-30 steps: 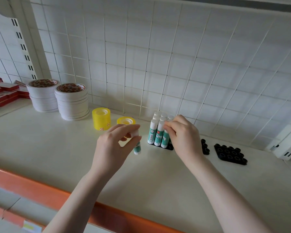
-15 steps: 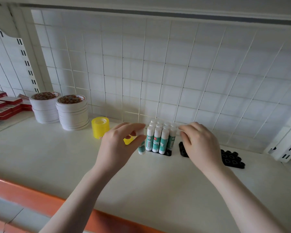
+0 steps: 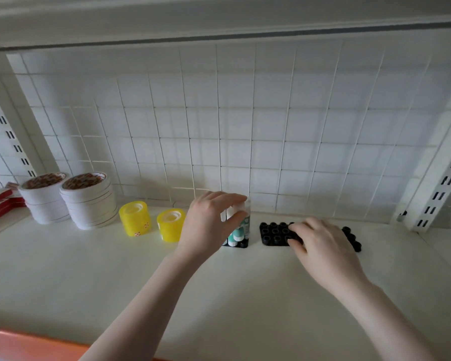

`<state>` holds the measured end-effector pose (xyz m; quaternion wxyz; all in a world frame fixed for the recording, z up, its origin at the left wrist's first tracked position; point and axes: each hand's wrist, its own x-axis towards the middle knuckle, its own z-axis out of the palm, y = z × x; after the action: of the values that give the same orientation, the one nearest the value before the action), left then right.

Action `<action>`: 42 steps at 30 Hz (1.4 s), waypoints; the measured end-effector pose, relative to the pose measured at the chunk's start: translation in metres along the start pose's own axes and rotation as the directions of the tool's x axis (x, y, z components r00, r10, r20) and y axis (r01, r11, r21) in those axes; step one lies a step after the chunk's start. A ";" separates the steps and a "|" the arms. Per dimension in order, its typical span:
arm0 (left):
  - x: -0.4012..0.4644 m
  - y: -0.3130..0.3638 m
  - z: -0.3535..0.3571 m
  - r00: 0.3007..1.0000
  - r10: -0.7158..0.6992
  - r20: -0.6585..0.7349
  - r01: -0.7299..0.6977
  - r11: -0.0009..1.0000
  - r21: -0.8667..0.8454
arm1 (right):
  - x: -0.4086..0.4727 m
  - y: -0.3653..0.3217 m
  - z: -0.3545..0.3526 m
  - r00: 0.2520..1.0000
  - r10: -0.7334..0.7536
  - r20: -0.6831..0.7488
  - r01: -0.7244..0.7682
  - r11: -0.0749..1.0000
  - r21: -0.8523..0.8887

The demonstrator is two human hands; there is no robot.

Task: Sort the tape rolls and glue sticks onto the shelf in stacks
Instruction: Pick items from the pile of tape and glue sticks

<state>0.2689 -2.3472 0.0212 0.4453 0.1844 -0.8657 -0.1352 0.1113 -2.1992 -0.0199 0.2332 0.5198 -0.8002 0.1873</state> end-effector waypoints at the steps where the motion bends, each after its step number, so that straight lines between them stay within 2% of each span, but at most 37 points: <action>1: -0.001 -0.001 0.004 1.000 0.011 -0.001 -0.011 1.000 0.023 | -0.001 0.000 0.001 1.000 0.014 0.006 -0.014 1.000 0.013; 9: -0.004 -0.009 0.022 0.999 0.047 0.015 -0.048 0.997 0.068 | -0.003 0.002 -0.001 0.990 0.105 0.092 -0.111 0.992 0.055; 18: -0.003 -0.017 0.029 0.997 0.079 0.006 -0.080 0.995 0.061 | -0.002 0.002 -0.004 0.984 0.110 0.142 -0.131 0.980 0.149; 36: -0.006 -0.024 0.040 0.980 0.197 -0.023 -0.194 0.975 0.110 | -0.002 0.004 -0.008 0.975 0.149 0.166 -0.179 0.967 0.180; 42: -0.011 -0.022 0.041 0.980 0.195 -0.030 -0.189 0.972 0.137 | -0.004 0.002 -0.012 0.972 0.162 0.173 -0.192 0.966 0.172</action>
<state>0.2458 -2.3594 -0.0184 0.4614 0.1320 -0.8768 -0.0292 0.1132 -2.1886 -0.0121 0.1016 0.4788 -0.8382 0.2404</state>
